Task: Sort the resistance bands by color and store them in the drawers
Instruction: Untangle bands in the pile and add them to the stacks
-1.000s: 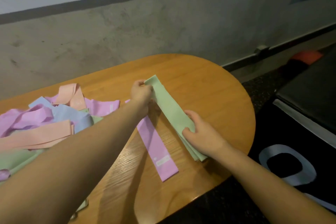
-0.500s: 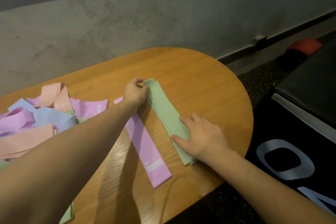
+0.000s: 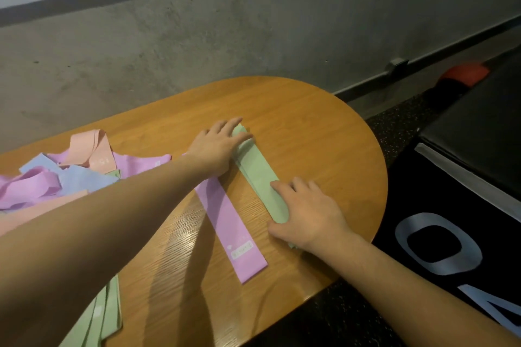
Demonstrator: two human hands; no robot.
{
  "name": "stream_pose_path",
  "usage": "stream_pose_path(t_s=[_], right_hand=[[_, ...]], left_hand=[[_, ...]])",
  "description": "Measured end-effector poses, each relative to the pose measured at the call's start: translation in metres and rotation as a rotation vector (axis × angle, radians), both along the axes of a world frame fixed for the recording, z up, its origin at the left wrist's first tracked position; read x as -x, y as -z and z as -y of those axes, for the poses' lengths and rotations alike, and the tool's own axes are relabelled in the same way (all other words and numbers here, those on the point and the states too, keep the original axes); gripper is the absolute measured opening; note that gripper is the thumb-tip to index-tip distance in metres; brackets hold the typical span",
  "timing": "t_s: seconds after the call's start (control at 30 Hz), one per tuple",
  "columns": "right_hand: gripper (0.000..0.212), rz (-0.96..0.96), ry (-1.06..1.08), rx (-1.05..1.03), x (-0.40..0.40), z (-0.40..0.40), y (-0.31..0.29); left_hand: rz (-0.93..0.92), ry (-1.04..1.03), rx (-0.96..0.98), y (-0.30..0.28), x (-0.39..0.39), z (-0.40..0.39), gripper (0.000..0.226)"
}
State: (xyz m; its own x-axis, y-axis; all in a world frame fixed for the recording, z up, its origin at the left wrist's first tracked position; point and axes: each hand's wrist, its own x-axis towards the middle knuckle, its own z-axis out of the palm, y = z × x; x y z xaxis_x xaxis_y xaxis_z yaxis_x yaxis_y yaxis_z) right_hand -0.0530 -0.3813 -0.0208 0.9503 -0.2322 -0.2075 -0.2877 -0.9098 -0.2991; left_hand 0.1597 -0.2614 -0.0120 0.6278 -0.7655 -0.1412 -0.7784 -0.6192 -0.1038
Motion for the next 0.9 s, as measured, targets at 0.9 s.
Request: stream_pose_path(t_s=[0.9], right_hand=[[0.059,0.223,-0.080,-0.090,0.002,-0.036,-0.003]], left_hand=[[0.043,-0.038,0.112,-0.020,0.012,-0.103,0.042]])
